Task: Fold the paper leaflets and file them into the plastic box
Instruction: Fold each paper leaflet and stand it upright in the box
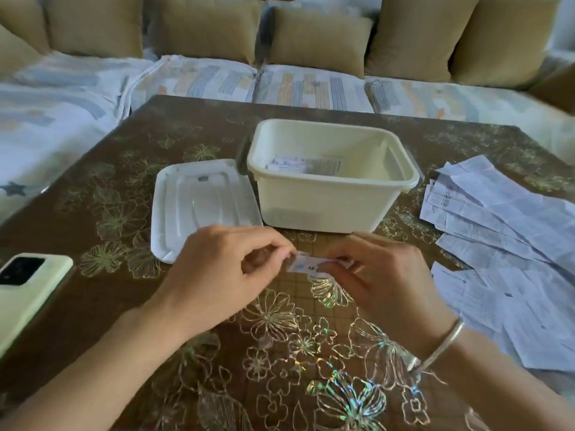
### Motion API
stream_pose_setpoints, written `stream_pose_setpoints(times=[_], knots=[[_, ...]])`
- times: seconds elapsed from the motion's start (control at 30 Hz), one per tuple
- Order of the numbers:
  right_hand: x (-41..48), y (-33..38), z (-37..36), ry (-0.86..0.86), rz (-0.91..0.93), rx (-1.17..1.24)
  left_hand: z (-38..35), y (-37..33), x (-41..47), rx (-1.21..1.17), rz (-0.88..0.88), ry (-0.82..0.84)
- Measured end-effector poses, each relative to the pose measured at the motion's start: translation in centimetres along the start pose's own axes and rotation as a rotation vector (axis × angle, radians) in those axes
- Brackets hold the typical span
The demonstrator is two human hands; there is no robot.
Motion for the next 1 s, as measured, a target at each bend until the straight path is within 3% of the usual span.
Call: stream_pose_setpoints(times=[0.13, 0.27, 0.37, 0.5, 0.63, 0.77, 1.0], knots=[[5.6, -3.7, 3.7, -0.051, -0.22, 0.363, 4.9, 1.3, 4.7, -0.027, 0.144, -0.091], [11.4, -8.2, 4.0, 0.013, -0.324, 0.5, 6.8, 2.5, 10.1, 0.012, 0.195, -0.061], [14.3, -10.7, 1.2, 0.228, -0.323, 0.366, 6.5, 3.7, 14.4, 0.079, 0.23, 0.027], [16.7, -11.6, -2.3, 0.478, -0.209, 0.161, 4.3, 5.9, 18.3, 0.21, 0.209, 0.265], [17.6, -12.3, -4.0, 0.561, -0.178, 0.094, 1.7, 7.8, 19.3, 0.345, 0.189, 0.506], [17.2, -12.9, -5.1, 0.649, -0.114, 0.04, -0.4, 9.1, 19.4, 0.412, 0.19, 0.632], [16.4, -12.6, -6.4, 0.795, -0.051, -0.023, -3.2, 9.2, 19.4, 0.288, 0.22, 0.828]])
Point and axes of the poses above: each hand's wrist, its own x-axis towards the middle knuckle, its own z-axis out of the back of the hand, y = z × x, the point moved 6 cm from there along x, towards the middle knuckle, and after that the axes turned 8 degrees about -x, right-handed, at the moved point
